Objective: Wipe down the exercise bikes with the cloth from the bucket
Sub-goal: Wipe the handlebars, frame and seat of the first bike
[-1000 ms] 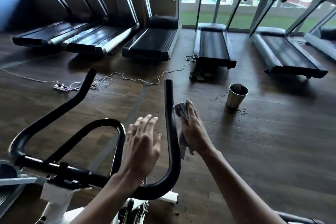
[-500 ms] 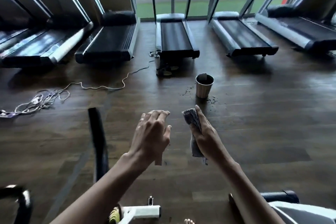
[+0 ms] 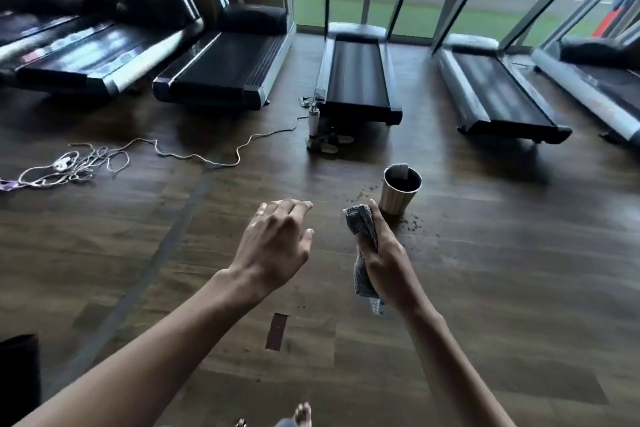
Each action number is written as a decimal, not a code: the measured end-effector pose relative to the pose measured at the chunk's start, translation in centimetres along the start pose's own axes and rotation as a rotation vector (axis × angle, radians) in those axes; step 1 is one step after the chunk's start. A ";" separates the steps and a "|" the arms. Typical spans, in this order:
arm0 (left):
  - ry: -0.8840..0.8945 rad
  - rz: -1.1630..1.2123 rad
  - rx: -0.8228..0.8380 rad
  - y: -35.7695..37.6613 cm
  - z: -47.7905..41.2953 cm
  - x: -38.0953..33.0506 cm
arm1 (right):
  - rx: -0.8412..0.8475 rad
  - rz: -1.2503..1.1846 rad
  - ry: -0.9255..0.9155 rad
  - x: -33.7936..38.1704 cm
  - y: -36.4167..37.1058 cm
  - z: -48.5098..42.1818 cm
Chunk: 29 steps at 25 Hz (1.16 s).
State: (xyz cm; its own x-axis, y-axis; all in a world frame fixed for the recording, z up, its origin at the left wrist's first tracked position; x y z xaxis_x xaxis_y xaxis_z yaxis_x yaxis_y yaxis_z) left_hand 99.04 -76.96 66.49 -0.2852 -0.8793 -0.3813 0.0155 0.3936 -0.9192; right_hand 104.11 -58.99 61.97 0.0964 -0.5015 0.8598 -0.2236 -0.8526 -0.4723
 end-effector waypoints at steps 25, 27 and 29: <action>-1.385 -0.175 -0.679 -10.2 -6.3 27.8 | 1.349 -0.235 -0.714 14.8 42.0 -28.9; -1.554 -0.175 -0.754 -10.2 -5.6 27.4 | 1.506 -0.256 -0.786 16.0 44.3 -29.0; -1.712 -0.175 -0.845 -10.3 -4.9 25.9 | 1.665 -0.291 -0.862 17.4 46.0 -28.4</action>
State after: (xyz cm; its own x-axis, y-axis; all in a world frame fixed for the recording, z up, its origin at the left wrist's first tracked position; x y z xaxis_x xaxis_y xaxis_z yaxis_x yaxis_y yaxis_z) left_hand 86.80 -102.44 66.53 0.8858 0.0038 -0.4640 -0.4567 -0.1704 -0.8732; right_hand 67.94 -102.76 60.70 0.4625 0.1862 0.8668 0.8693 0.0967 -0.4847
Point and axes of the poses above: each hand's wrist, its own z-axis away from the middle knuckle, its own y-axis out of the palm, x = y × z, the point moved 1 cm from there along -z, towards the middle knuckle, and after that the axes turned 9 degrees about -y, right-handed, at the moved point
